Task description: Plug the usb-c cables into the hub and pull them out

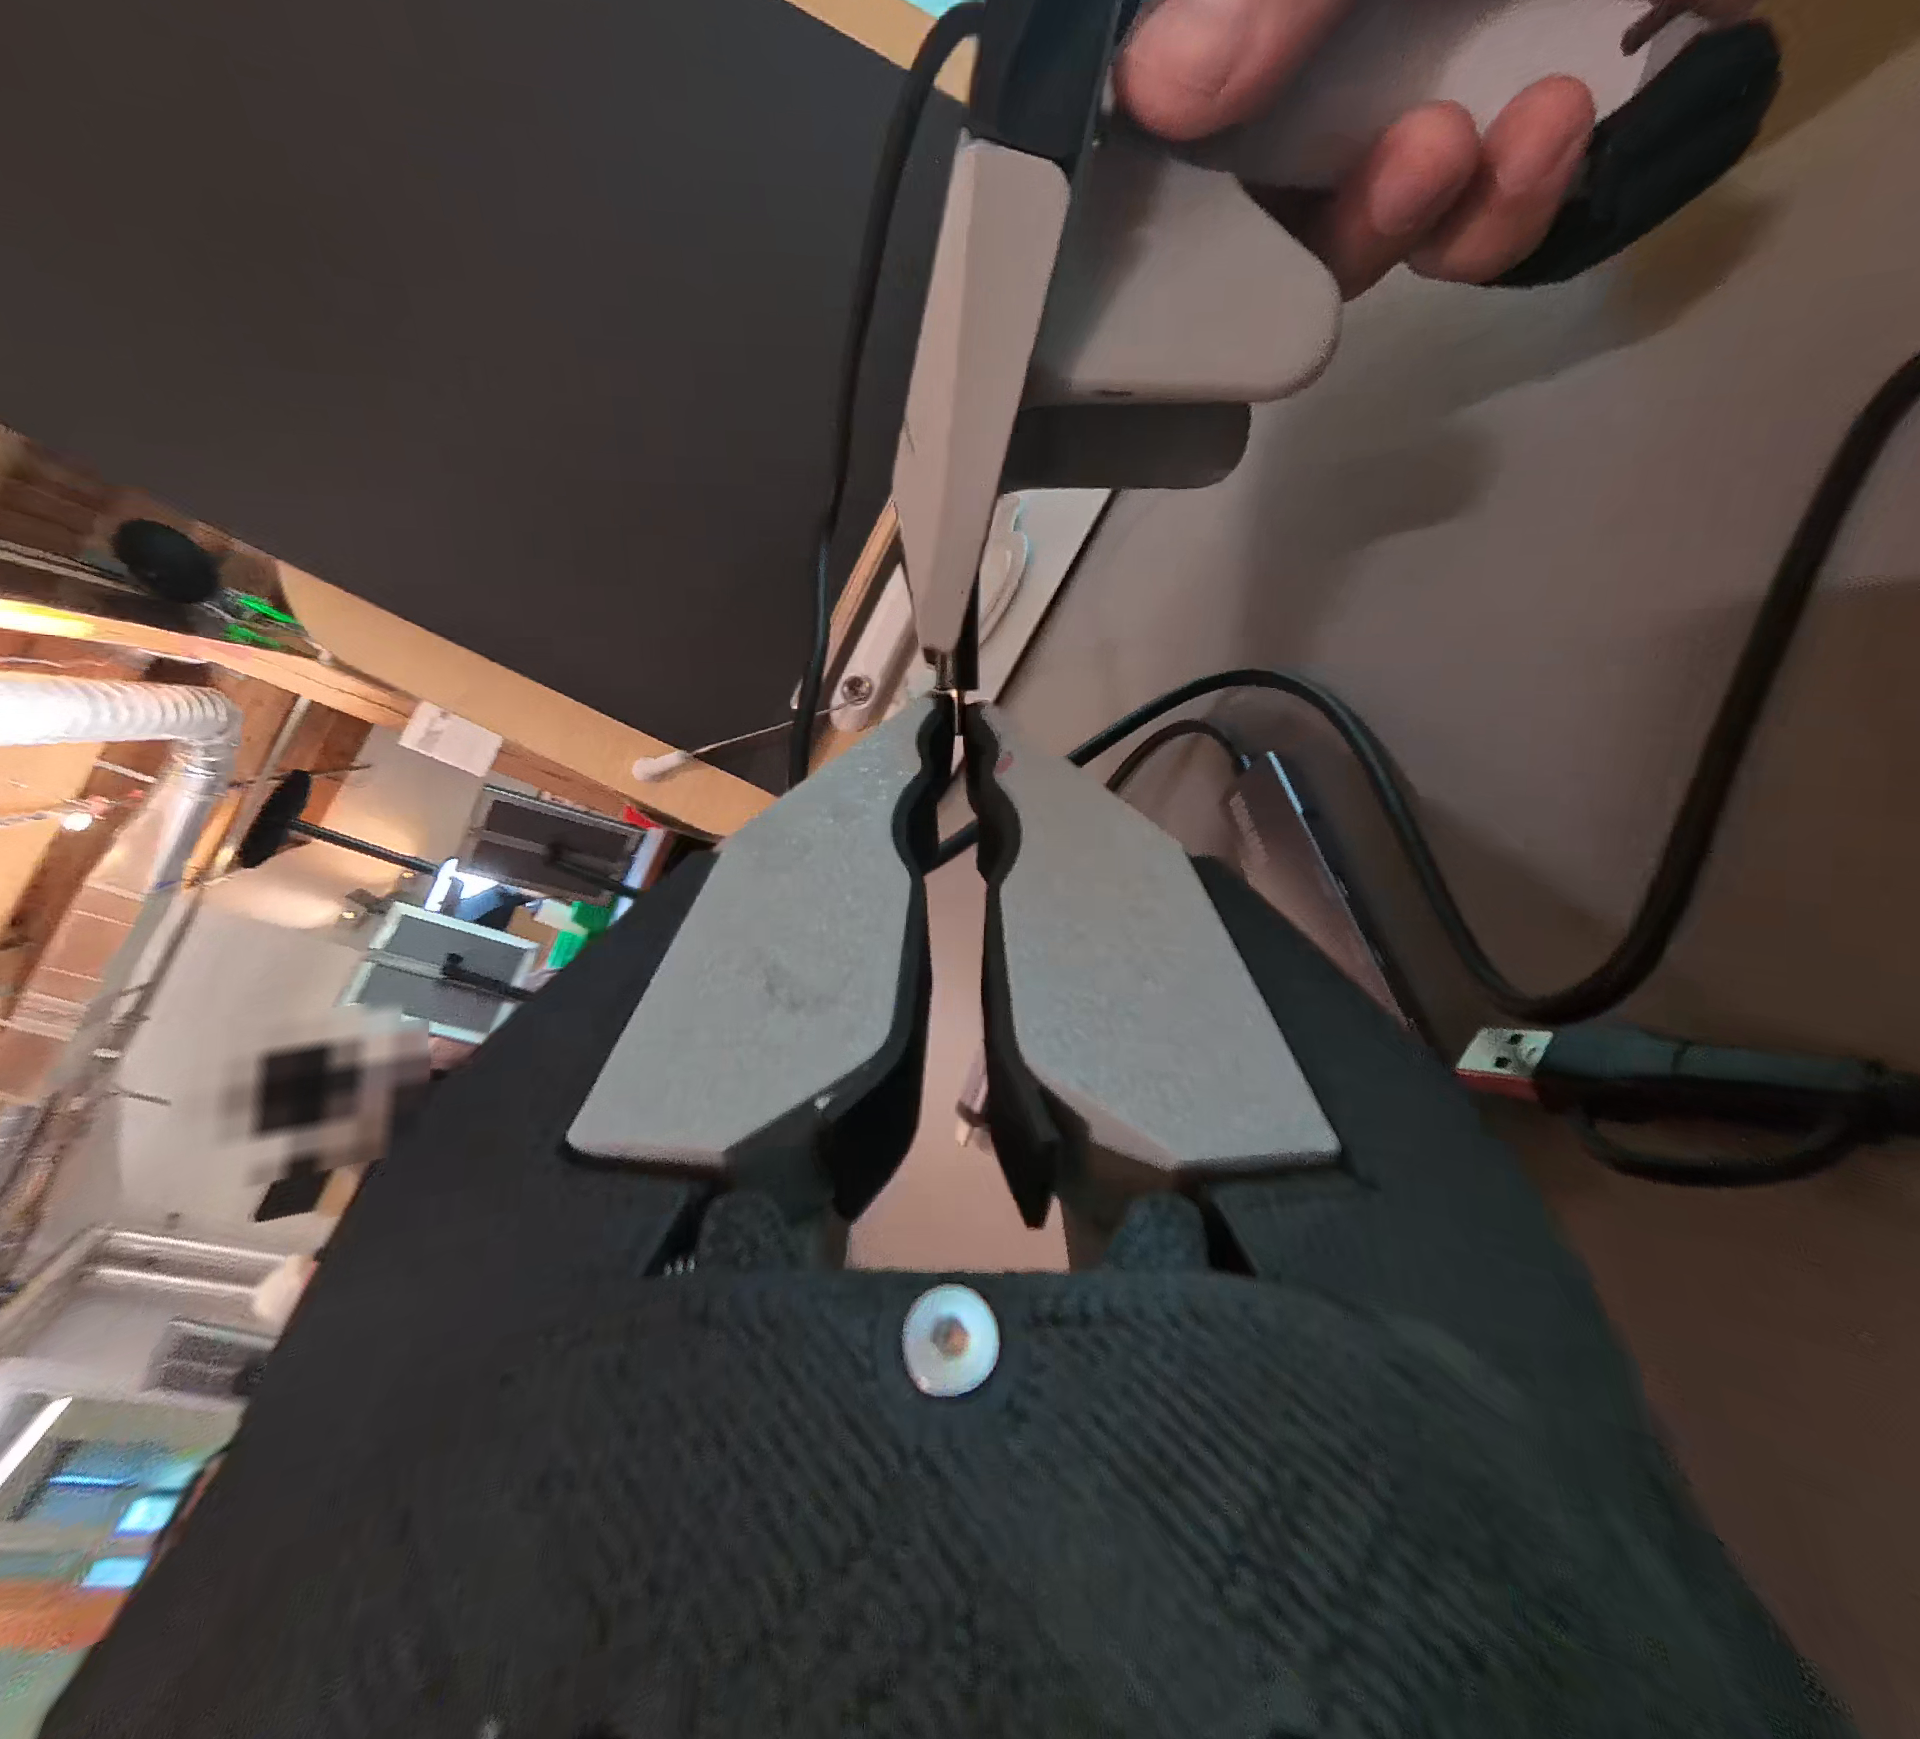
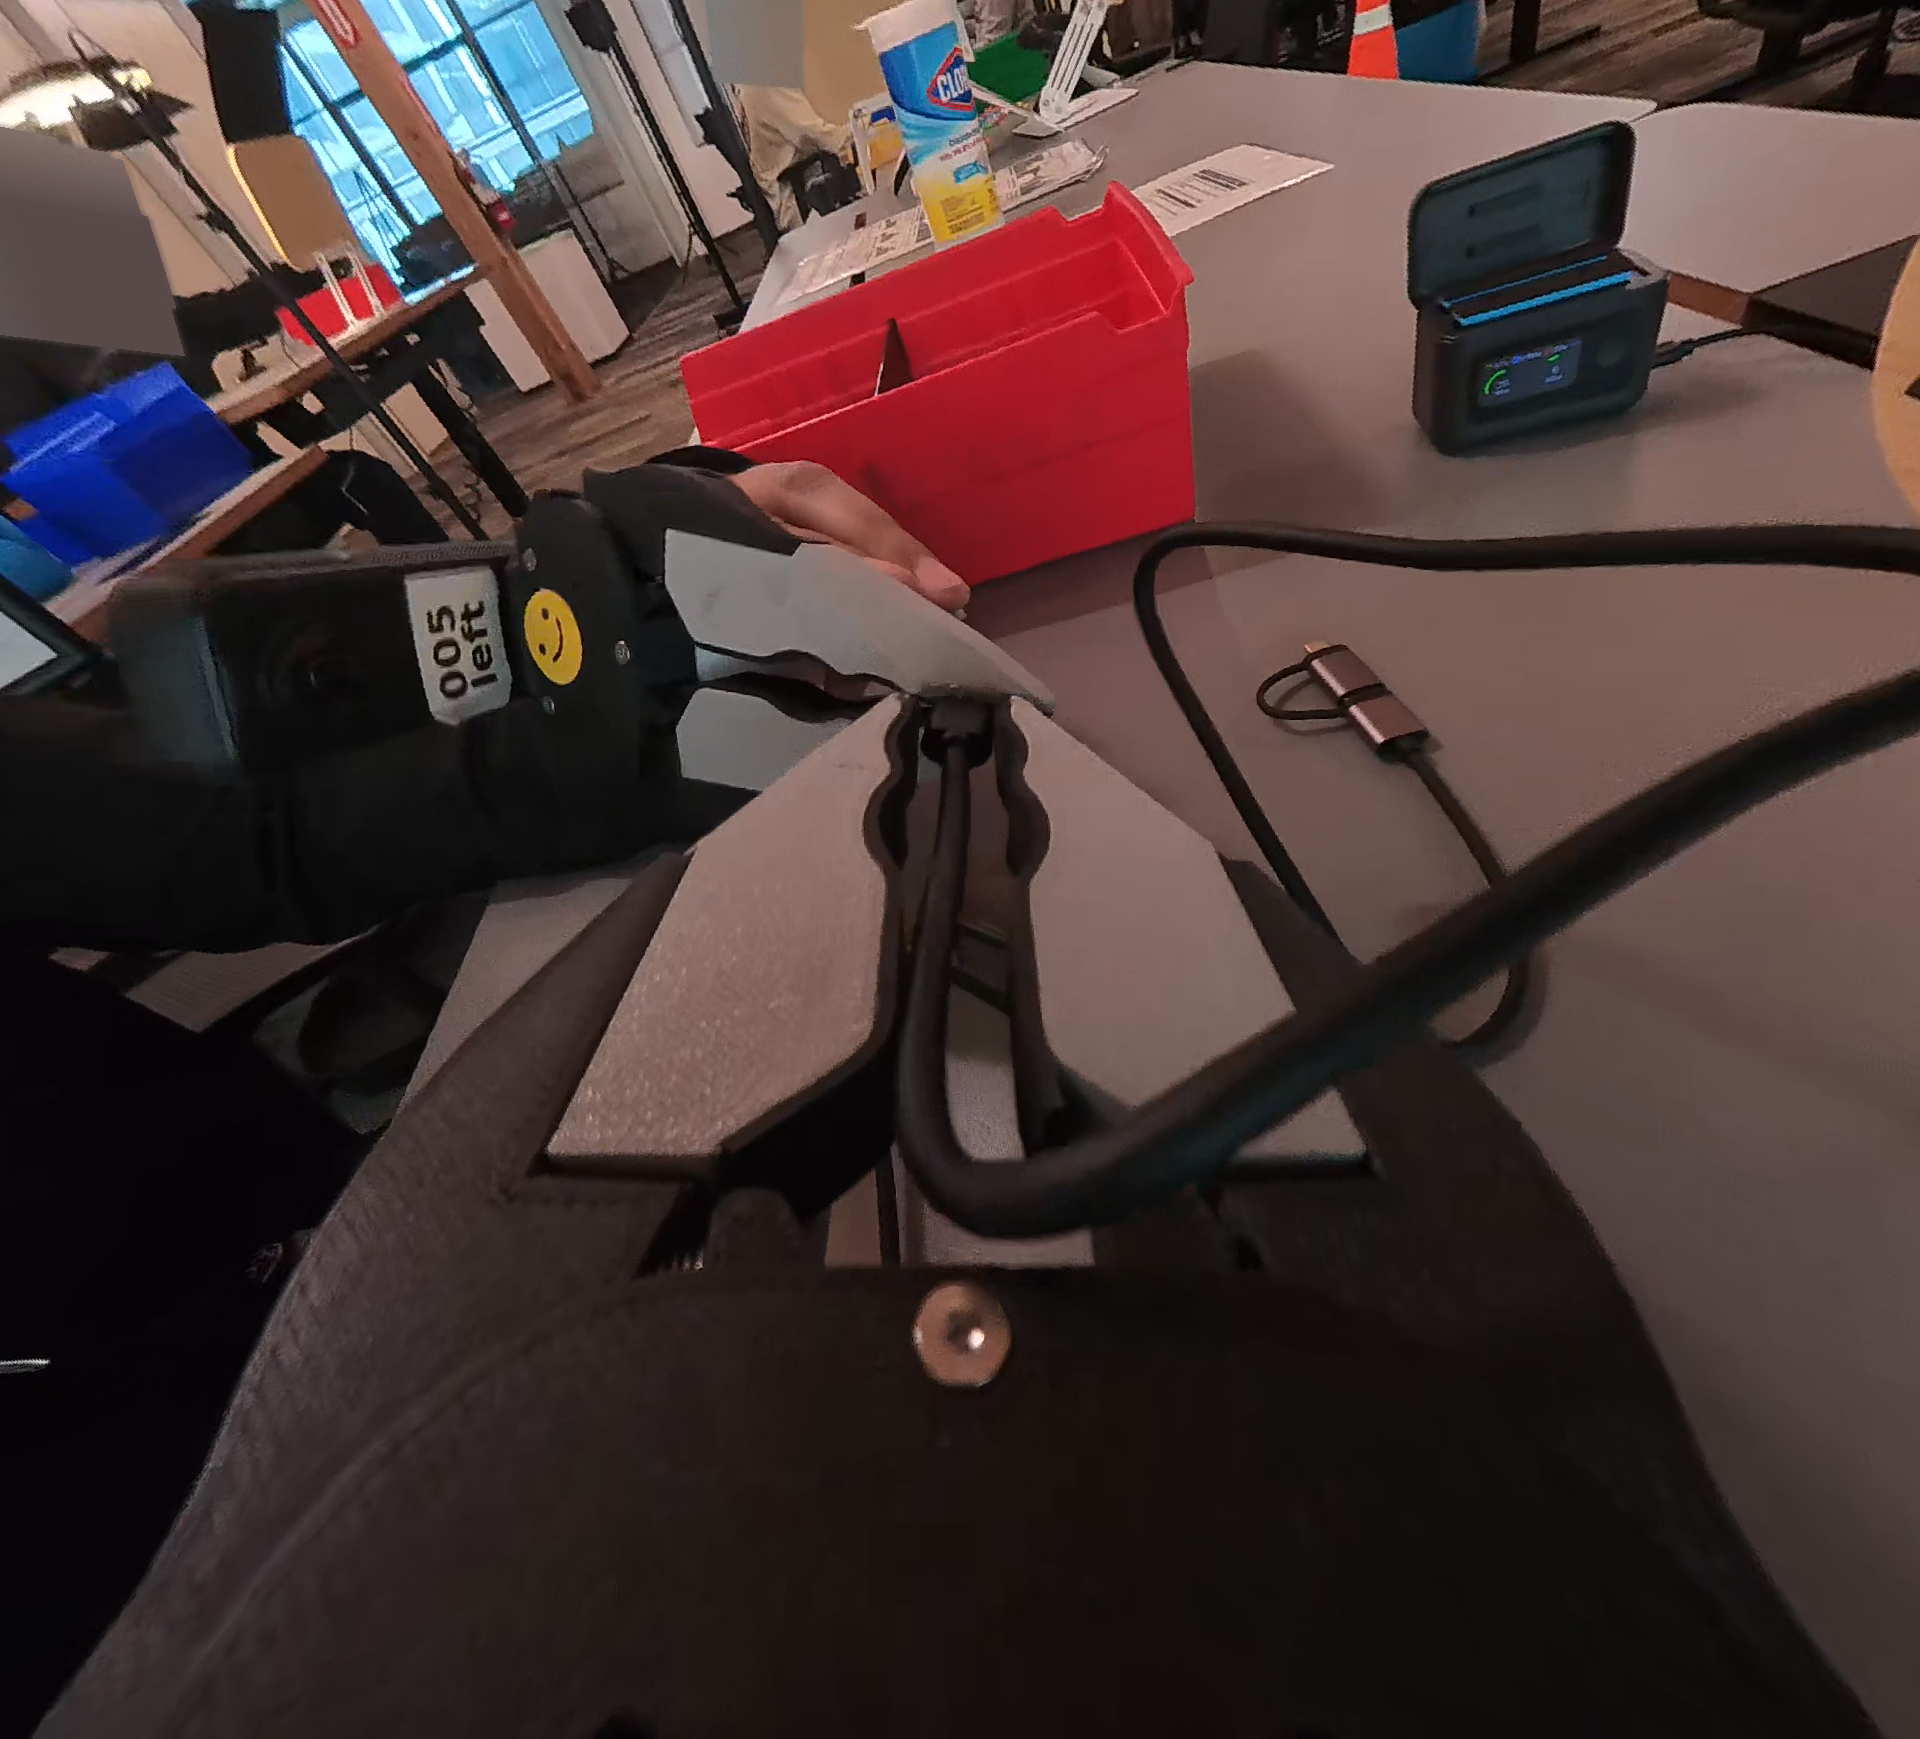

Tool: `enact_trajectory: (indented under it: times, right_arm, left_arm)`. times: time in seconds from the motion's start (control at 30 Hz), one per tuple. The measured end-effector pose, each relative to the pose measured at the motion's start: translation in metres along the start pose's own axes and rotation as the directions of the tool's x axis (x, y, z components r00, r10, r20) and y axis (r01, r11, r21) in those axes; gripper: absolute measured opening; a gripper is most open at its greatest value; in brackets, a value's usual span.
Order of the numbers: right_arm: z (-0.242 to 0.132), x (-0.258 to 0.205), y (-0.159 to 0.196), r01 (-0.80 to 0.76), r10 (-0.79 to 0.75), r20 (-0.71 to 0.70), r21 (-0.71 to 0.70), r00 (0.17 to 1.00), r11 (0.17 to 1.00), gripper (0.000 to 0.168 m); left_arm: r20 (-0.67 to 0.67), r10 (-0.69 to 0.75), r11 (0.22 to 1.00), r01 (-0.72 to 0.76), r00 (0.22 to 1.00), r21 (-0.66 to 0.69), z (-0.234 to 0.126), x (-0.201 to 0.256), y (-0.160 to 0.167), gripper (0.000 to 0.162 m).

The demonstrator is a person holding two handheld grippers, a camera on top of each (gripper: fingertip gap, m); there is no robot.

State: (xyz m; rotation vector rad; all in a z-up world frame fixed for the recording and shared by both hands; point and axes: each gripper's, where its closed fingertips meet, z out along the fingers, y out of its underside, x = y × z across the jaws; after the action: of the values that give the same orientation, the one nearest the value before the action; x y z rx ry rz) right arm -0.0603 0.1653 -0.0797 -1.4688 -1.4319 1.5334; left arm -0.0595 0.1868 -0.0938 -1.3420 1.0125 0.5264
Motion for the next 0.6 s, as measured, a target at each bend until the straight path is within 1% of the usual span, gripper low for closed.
enact_trajectory:
  times: [0.03, 0.2, 0.27, 0.37, 0.43, 0.5, 0.6]
  right_arm:
    - [0.0, 0.0, 0.0, 0.002, -0.002, 0.0, -0.004, 1.0, 1.0, 0.012]
    - [0.002, 0.007, 0.008, 0.029, -0.032, -0.05, -0.063, 0.998, 0.998, 0.009]
    - [0.002, 0.011, 0.011, 0.01, -0.015, -0.066, -0.078, 0.998, 0.997, 0.009]
    - [-0.004, 0.025, 0.013, -0.023, 0.013, -0.126, -0.079, 0.992, 0.997, 0.009]
    - [-0.01, 0.031, 0.011, -0.048, 0.039, -0.145, -0.054, 0.989, 0.997, 0.009]
    - [-0.014, 0.036, 0.01, -0.054, 0.046, -0.157, -0.047, 0.987, 0.997, 0.009]
    - [-0.015, 0.04, 0.014, -0.057, 0.044, -0.176, -0.068, 0.983, 0.996, 0.009]
  left_arm:
    - [-0.013, -0.018, 1.0, 0.018, 1.0, 0.003, 0.0, 0.001, 0.0, 0.0]
    - [-0.054, -0.049, 0.999, 0.048, 0.997, -0.02, 0.002, 0.008, 0.005, 0.0]
    - [-0.079, -0.1, 0.994, 0.097, 0.992, -0.04, 0.004, 0.012, 0.008, 0.0]
    - [-0.156, -0.189, 0.981, 0.177, 0.97, -0.083, 0.0, 0.018, 0.015, 0.0]
    - [-0.247, -0.302, 0.949, 0.266, 0.921, -0.17, -0.005, 0.028, 0.024, 0.0]
    - [-0.319, -0.417, 0.897, 0.329, 0.851, -0.296, -0.011, 0.042, 0.036, 0.007]
    - [-0.334, -0.536, 0.814, 0.37, 0.776, -0.447, -0.016, 0.057, 0.056, 0.029]
